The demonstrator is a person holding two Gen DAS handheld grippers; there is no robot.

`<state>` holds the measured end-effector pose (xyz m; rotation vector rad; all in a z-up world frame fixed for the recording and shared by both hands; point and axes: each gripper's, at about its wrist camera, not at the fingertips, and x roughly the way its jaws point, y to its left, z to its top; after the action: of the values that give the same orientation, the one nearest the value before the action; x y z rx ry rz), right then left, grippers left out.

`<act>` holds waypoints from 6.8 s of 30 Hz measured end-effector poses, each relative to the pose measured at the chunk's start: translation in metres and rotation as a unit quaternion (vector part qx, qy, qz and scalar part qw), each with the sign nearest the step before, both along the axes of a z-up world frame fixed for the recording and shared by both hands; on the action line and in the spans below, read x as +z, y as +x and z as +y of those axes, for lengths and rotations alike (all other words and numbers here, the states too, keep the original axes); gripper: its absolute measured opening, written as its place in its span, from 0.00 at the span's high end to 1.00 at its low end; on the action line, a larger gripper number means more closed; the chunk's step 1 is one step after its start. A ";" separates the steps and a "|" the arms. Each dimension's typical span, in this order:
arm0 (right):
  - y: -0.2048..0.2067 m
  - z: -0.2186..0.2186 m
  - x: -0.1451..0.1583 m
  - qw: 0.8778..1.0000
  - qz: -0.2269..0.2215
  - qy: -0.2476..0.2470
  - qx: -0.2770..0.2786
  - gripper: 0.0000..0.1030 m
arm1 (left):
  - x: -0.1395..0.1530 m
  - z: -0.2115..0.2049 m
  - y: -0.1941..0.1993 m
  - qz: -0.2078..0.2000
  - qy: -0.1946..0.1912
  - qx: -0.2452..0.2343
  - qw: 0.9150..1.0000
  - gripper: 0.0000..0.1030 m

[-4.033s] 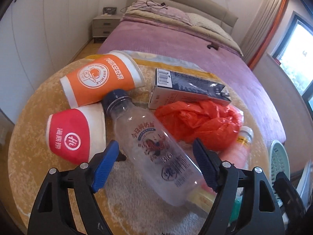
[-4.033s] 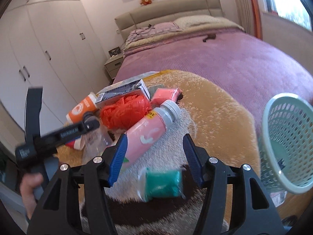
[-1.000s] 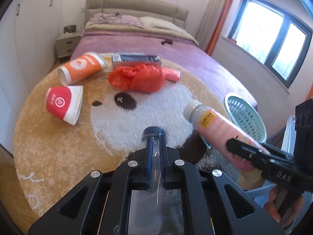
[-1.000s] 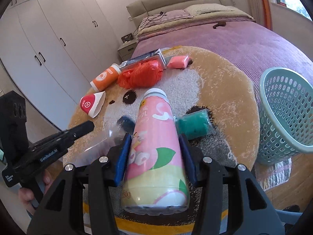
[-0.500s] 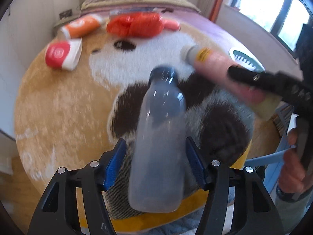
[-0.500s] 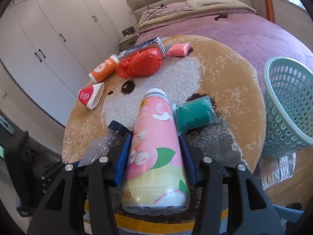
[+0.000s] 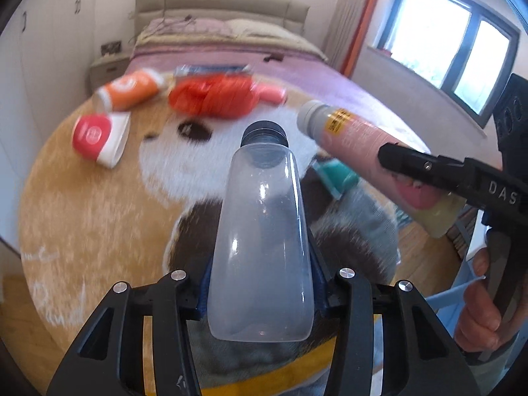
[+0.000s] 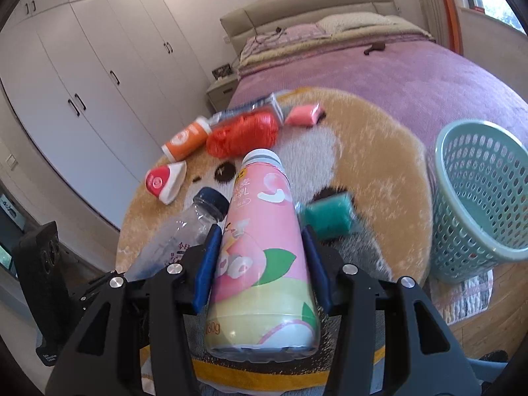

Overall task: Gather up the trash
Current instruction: 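Carry the clear bottle and pink bottle over the teal basket and open both tools, then return both tools to the rug toward the red cup and red bag, then grasp the red paper cup with the left tool while the right tool grasps the red plastic bag, then carry the red cup and red bag over the teal basket and open both tools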

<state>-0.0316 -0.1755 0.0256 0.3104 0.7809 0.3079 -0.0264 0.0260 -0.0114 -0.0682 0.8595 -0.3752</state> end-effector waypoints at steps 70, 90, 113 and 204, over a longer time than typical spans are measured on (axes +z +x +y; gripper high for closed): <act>0.033 -0.115 0.037 0.982 -0.049 -0.040 -0.178 0.48 | 0.080 -0.108 0.088 -0.112 -0.052 -0.048 0.991 0.33; 0.140 0.081 0.011 0.994 -0.049 -0.091 -0.023 0.48 | 0.023 0.132 0.135 -0.059 0.016 0.200 0.978 0.31; 0.216 0.119 -0.066 0.996 0.012 -0.088 -0.019 0.30 | -0.036 0.152 0.179 0.011 -0.011 0.179 0.984 0.53; 0.034 -0.278 -0.034 0.917 0.053 -0.003 -0.395 0.36 | 0.013 -0.282 0.141 -0.034 -0.046 -0.168 0.984 0.37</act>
<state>0.0023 -0.4535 -0.0084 0.6115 0.7018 -0.4782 0.1143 -0.2558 0.0019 0.0039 0.7861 -0.7296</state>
